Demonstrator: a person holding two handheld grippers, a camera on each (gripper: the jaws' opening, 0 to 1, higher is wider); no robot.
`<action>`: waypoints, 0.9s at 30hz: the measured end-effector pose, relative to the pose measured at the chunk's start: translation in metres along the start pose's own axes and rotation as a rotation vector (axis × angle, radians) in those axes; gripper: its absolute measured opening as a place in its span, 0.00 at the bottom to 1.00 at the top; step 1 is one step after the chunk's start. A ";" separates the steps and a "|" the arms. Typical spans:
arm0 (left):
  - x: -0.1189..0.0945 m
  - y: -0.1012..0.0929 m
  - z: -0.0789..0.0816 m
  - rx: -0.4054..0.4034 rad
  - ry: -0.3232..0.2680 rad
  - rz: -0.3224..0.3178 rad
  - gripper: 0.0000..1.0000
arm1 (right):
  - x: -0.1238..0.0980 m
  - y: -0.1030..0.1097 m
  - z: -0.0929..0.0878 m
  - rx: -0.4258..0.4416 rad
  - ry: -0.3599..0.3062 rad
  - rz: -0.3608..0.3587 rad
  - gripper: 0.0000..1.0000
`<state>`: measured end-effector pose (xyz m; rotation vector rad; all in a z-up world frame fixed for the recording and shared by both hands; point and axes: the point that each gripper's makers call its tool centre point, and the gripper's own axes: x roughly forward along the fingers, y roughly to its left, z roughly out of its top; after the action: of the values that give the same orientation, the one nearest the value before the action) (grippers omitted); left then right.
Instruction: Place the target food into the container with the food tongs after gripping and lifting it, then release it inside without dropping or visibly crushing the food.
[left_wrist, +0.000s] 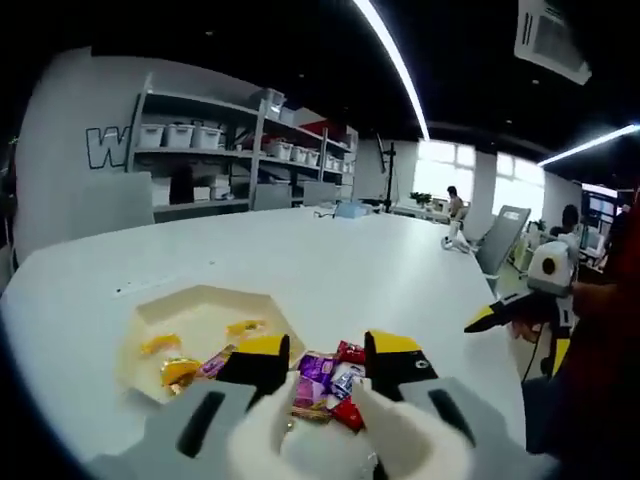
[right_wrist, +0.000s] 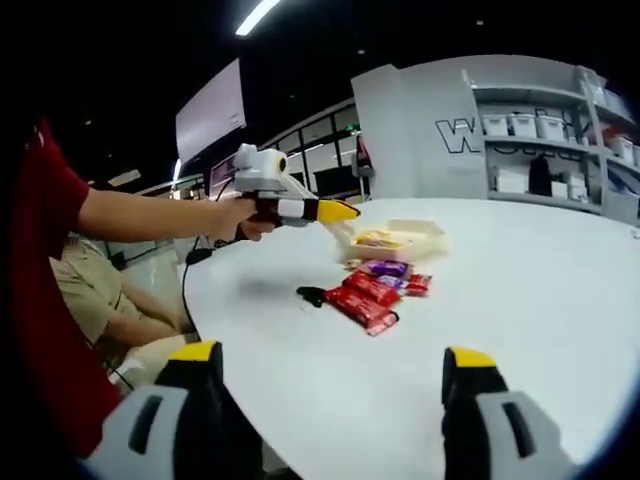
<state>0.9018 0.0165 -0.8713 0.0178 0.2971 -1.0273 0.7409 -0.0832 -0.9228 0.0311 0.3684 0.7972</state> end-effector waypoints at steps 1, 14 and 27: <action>0.000 -0.001 0.000 0.014 0.001 0.000 0.29 | 0.000 0.000 0.000 -0.001 0.001 0.000 0.90; 0.002 -0.043 -0.012 0.009 0.001 -0.172 0.28 | 0.001 0.002 0.000 -0.010 0.007 0.006 0.90; -0.001 -0.051 -0.041 0.033 0.099 -0.210 0.29 | 0.000 0.001 0.000 -0.012 0.010 0.004 0.90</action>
<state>0.8488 -0.0026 -0.9038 0.0686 0.3785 -1.2424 0.7401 -0.0826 -0.9224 0.0165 0.3727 0.8043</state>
